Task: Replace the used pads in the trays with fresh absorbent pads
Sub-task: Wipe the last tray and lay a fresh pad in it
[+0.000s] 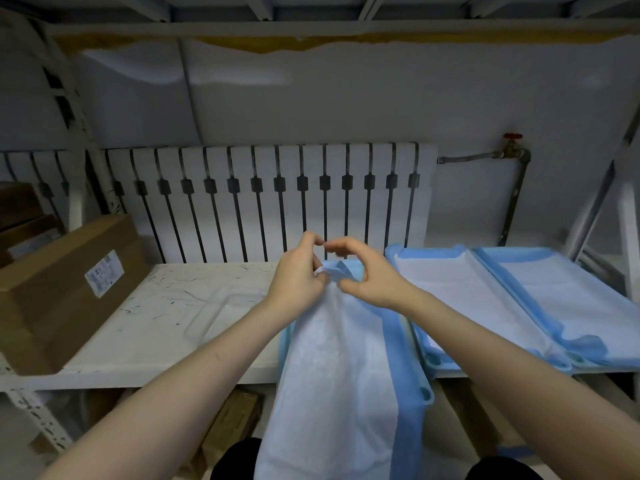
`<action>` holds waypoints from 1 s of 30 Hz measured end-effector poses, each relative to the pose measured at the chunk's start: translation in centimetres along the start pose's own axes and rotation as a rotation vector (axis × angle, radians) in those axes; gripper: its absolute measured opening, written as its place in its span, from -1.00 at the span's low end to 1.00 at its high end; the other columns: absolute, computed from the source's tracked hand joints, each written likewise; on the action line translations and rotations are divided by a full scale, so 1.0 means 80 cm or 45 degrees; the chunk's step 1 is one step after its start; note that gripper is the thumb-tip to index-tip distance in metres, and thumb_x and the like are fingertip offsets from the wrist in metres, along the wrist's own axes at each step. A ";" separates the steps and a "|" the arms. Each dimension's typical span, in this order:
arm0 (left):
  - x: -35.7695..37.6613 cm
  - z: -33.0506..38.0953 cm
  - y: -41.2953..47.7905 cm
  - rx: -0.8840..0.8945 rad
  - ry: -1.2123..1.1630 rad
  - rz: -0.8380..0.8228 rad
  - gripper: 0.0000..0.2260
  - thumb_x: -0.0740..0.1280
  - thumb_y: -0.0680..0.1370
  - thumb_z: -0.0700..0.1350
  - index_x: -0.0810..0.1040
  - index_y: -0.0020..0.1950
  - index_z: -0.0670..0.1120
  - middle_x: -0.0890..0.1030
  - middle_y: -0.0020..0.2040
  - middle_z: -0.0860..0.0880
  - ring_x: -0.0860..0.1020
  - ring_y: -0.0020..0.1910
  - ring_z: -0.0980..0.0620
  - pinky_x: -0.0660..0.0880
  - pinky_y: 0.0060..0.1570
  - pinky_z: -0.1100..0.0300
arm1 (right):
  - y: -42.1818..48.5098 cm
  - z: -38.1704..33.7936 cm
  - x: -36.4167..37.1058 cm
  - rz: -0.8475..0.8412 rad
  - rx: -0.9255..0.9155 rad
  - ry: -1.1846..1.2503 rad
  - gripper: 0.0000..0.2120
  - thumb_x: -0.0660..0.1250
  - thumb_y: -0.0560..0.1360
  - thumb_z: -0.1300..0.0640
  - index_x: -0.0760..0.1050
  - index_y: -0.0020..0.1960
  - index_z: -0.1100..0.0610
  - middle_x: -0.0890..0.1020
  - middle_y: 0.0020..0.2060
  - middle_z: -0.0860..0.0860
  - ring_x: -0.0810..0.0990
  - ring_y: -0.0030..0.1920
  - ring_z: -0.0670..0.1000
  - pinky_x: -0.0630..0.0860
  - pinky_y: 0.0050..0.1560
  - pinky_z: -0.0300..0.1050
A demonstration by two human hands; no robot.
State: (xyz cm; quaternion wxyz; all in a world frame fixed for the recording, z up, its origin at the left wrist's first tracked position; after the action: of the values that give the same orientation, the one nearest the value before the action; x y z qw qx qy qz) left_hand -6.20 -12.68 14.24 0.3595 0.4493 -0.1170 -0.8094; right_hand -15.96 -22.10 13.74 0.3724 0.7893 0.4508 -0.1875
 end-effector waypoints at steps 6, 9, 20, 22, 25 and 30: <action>0.000 -0.004 0.000 0.012 -0.020 -0.007 -0.68 0.39 0.45 -0.25 0.35 0.10 -0.06 0.62 -0.28 -0.01 0.50 -0.33 0.21 0.32 -0.38 0.42 | 0.009 -0.010 -0.007 0.202 -0.144 -0.410 -0.96 0.37 0.47 0.08 0.60 -0.13 0.01 0.61 -0.22 -0.16 0.56 -0.15 -0.12 0.54 -0.07 0.02; 0.000 -0.012 -0.003 0.003 -0.003 -0.003 -0.69 0.37 0.43 -0.30 0.38 0.10 -0.08 0.61 -0.30 0.00 0.51 -0.31 0.18 0.36 -0.34 0.35 | 0.007 -0.005 -0.010 0.116 -0.182 -0.518 -0.92 0.32 0.51 0.14 0.60 -0.07 0.07 0.61 -0.18 -0.09 0.53 -0.11 -0.06 0.52 -0.04 -0.01; 0.002 -0.015 -0.005 0.014 -0.016 -0.008 -0.69 0.40 0.43 -0.27 0.38 0.09 -0.08 0.59 -0.33 0.02 0.50 -0.35 0.19 0.35 -0.37 0.39 | 0.004 -0.007 -0.016 0.137 -0.422 -0.775 -0.88 0.32 0.50 0.16 0.55 0.03 0.07 0.58 -0.06 -0.05 0.51 -0.03 -0.03 0.45 -0.04 -0.15; 0.001 -0.014 -0.005 0.016 -0.022 -0.011 -0.68 0.40 0.43 -0.26 0.37 0.09 -0.07 0.59 -0.34 0.02 0.49 -0.36 0.19 0.36 -0.38 0.40 | 0.003 -0.010 -0.011 0.129 -0.482 -0.798 -0.90 0.35 0.48 0.16 0.57 -0.01 0.06 0.58 -0.08 -0.04 0.51 -0.05 -0.02 0.41 -0.07 -0.19; 0.002 -0.011 -0.006 0.029 -0.036 -0.032 -0.66 0.41 0.41 -0.26 0.38 0.10 -0.08 0.61 -0.32 0.01 0.50 -0.36 0.21 0.36 -0.37 0.40 | 0.003 -0.013 -0.003 0.139 -0.550 -0.780 -0.94 0.39 0.44 0.17 0.59 -0.10 0.06 0.57 -0.11 -0.01 0.51 -0.11 0.02 0.42 -0.12 -0.14; 0.001 -0.016 -0.006 -0.035 -0.057 -0.040 -0.69 0.41 0.42 -0.29 0.39 0.04 -0.05 0.61 -0.32 -0.01 0.54 -0.32 0.13 0.42 -0.28 0.29 | 0.003 -0.008 -0.006 0.262 -0.528 -0.642 -0.97 0.36 0.42 0.19 0.58 -0.16 0.10 0.58 -0.17 -0.02 0.52 -0.14 0.01 0.45 -0.15 -0.13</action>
State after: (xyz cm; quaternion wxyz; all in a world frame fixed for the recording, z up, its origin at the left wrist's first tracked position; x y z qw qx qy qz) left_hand -5.41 -12.22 13.16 0.3504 0.4278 -0.1069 -0.8263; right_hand -16.07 -21.99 14.54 0.6417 0.6668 0.2912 -0.2425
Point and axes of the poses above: each hand's wrist, its own y-axis towards the middle knuckle, its own x-axis out of the palm, z = x × y, the point moved 5 cm from there along y, towards the middle knuckle
